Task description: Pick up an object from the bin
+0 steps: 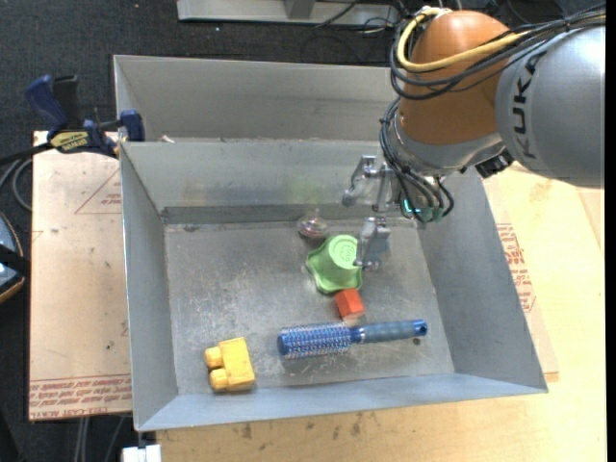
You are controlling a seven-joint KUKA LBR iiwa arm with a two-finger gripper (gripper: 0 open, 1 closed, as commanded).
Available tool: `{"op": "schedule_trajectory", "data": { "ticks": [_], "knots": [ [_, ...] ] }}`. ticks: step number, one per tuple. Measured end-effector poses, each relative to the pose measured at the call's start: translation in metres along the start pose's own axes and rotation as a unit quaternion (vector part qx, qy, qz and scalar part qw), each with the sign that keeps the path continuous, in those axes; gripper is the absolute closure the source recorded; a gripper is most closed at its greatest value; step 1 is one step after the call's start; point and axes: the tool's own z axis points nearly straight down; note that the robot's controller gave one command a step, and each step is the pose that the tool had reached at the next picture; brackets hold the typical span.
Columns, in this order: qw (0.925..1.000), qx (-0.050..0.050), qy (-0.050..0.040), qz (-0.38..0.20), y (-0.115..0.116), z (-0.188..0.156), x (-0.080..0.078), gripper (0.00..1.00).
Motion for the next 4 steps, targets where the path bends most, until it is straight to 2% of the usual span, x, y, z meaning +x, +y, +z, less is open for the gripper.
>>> {"op": "schedule_trajectory", "data": {
  "ticks": [1,2,3,4],
  "knots": [
    [0.9754,0.0,-0.0041,-0.22,-0.01,0.118,-0.015,0.0],
    [0.888,0.004,-0.0052,-0.46,-0.106,0.12,-0.003,0.0],
    [0.8134,0.006,-0.0074,-0.582,-0.061,0.147,0.006,0.0],
    [0.8133,0.006,-0.0087,-0.582,-0.061,0.146,0.005,1.0]
  ]
}}
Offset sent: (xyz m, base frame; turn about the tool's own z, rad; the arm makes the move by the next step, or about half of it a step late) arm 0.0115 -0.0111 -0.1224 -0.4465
